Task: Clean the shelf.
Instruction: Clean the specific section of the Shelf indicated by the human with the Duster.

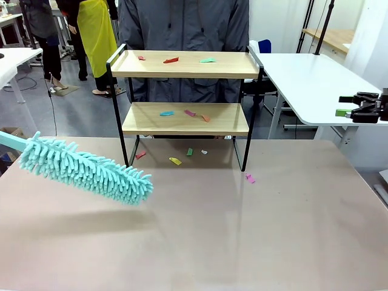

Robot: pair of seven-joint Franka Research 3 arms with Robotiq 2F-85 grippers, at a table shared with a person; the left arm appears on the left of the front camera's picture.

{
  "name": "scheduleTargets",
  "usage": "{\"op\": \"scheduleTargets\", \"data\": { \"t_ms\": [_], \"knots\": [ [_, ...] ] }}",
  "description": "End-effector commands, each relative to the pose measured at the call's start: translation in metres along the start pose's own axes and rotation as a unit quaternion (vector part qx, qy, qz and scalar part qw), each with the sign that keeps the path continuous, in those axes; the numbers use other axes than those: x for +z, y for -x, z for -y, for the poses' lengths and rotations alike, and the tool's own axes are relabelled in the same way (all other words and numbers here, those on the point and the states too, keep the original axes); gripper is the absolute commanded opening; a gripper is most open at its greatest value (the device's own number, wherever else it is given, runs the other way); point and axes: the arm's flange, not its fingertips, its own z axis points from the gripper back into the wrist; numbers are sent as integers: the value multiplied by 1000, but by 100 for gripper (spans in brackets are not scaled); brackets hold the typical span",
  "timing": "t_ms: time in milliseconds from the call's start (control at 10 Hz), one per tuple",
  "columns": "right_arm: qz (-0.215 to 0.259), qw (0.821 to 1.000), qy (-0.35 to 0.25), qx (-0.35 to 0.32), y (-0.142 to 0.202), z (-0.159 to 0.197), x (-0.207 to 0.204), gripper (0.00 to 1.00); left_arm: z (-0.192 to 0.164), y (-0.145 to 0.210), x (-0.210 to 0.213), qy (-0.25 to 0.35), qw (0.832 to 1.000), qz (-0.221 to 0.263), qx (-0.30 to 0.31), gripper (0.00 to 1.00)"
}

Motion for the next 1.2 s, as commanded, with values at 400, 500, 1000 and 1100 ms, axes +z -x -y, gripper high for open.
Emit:
{"op": "scheduleTargets", "data": {
  "t_ms": [400, 500, 1000, 1100],
  "knots": [
    [-1, 1000, -1, 2, -2, -1, -1, 100, 4, 6, 1, 6, 1000, -5, -1, 13],
    [-1, 1000, -1, 2, -2, -1, -1, 100, 4, 6, 1, 6, 1000, -5, -1, 13],
    [-1, 1000, -1, 2, -2, -1, -1, 100, 4, 6, 1, 6, 1000, -5, -1, 13],
    [-1, 1000, -1, 2, -2, -1, -1, 100, 4, 6, 1, 6, 1000, -5, -1, 13]
  ]
}}
